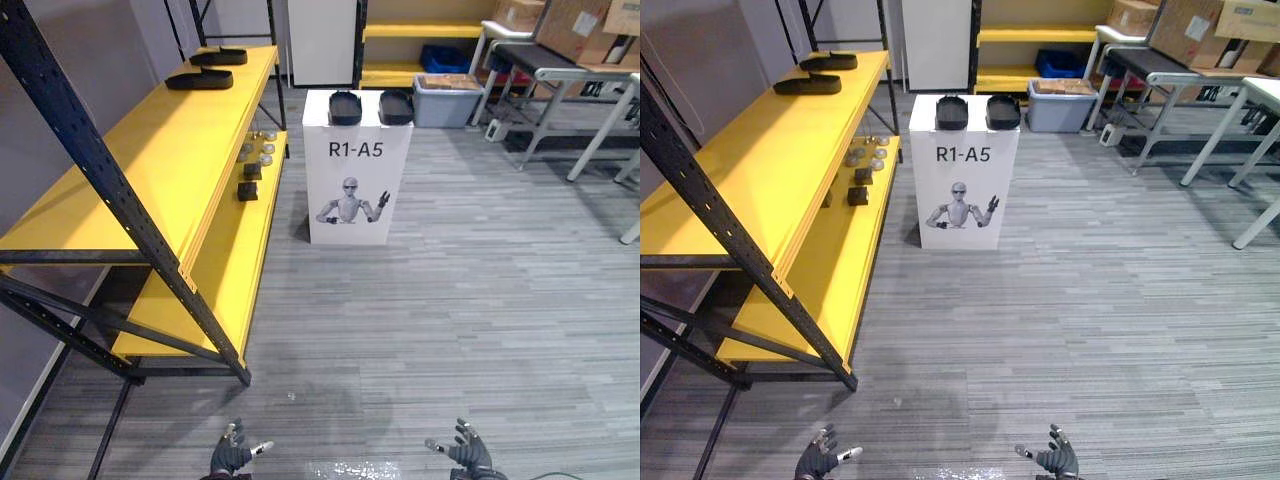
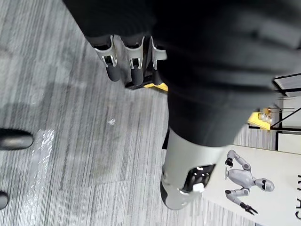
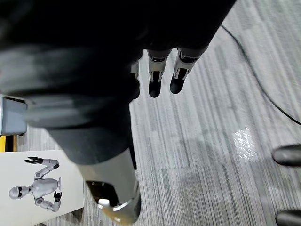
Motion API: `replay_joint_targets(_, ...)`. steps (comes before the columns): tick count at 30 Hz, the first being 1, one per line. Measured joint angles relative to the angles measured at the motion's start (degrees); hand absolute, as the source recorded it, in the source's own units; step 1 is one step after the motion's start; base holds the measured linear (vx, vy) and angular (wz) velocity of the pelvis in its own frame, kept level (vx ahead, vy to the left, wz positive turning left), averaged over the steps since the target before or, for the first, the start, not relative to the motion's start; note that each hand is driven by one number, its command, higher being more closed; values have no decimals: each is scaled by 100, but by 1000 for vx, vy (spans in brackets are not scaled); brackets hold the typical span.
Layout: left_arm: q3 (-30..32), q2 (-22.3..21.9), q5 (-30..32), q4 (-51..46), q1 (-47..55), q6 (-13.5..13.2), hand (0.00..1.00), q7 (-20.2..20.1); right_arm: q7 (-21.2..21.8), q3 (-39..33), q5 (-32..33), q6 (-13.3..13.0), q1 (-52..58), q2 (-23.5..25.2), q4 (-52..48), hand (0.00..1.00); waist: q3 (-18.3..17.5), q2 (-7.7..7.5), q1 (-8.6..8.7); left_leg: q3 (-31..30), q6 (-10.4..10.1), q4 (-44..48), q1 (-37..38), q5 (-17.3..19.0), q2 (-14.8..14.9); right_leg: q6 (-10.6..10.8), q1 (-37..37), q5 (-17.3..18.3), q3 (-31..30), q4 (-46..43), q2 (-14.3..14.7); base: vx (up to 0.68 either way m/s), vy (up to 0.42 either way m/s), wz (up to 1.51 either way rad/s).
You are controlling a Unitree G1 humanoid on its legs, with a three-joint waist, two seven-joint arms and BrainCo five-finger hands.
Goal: Walk over and take plastic housings, then place them on the shelf
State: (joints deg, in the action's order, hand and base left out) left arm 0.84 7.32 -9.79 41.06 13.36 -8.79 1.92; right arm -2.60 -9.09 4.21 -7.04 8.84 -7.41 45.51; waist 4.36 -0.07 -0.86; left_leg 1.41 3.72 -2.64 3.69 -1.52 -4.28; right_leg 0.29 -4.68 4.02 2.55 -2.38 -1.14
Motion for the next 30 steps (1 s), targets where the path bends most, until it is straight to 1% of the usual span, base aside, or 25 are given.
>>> replay_joint_targets(2,-2,-2,58,-98,2,0,0,-20,56,7,-55,-1,8,-5,-44,0,75,-1,1,-23,-12,-11,128,8,-1,20,-124,12,-6,0,-4,0,0,0)
replay_joint_targets(6,-4,-10,108,-258,13,-1,0,-114,97,8,-53,-1,8,-10,-178,0,101,24,6,-29,-28,-46,160,19,0,46,-126,33,-15,-3,-6,-32,-2,-2)
replay_joint_targets(13,-4,-55,100,-258,153,2,0,-108,94,6,-28,-1,42,-11,-201,0,100,33,19,-39,-26,-230,246,-60,-5,70,-77,56,-18,-24,-8,-69,3,-1)
replay_joint_targets(24,-1,-92,88,-276,212,3,0,-72,79,2,100,0,-22,-9,-202,0,78,37,14,-18,-10,-227,151,-62,-27,62,-3,49,-42,38,-22,-17,4,0)
replay_joint_targets(26,0,-92,50,-278,207,3,0,-39,49,1,113,1,-52,-8,-200,0,77,37,8,8,-52,-194,72,-2,-25,62,70,49,-62,40,-22,-8,-1,-6)
replay_joint_targets(27,4,-92,38,-280,204,4,0,6,36,-2,156,2,-90,-9,-197,0,79,37,7,22,-27,-91,-26,67,-26,62,113,49,-77,49,-25,1,5,-10)
replay_joint_targets(29,12,-92,28,-280,208,5,0,25,34,-1,222,6,-173,-7,-186,0,83,36,-4,87,3,161,-151,227,-28,63,124,47,-143,70,-33,16,11,-16)
replay_joint_targets(30,20,-93,1,-281,215,5,0,29,32,0,222,5,-248,-7,-186,0,82,43,-16,145,30,453,-266,417,-27,77,124,57,-192,69,-41,31,18,-17)
